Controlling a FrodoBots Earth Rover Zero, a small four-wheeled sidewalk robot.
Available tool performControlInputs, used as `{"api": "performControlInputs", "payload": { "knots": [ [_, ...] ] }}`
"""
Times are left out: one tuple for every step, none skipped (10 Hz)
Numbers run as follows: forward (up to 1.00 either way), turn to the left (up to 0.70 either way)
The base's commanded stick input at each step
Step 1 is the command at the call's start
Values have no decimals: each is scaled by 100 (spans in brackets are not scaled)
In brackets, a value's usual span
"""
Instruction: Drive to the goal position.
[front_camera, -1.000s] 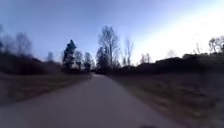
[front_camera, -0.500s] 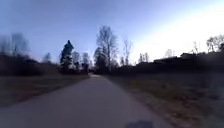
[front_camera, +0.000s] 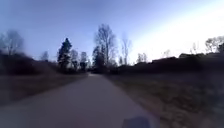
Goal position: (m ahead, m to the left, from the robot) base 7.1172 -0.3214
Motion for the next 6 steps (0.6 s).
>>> {"api": "performControlInputs", "payload": {
  "knots": [
    [100,0],
    [100,0],
    [100,0],
    [100,0],
    [100,0],
    [100,0]
  ]
}}
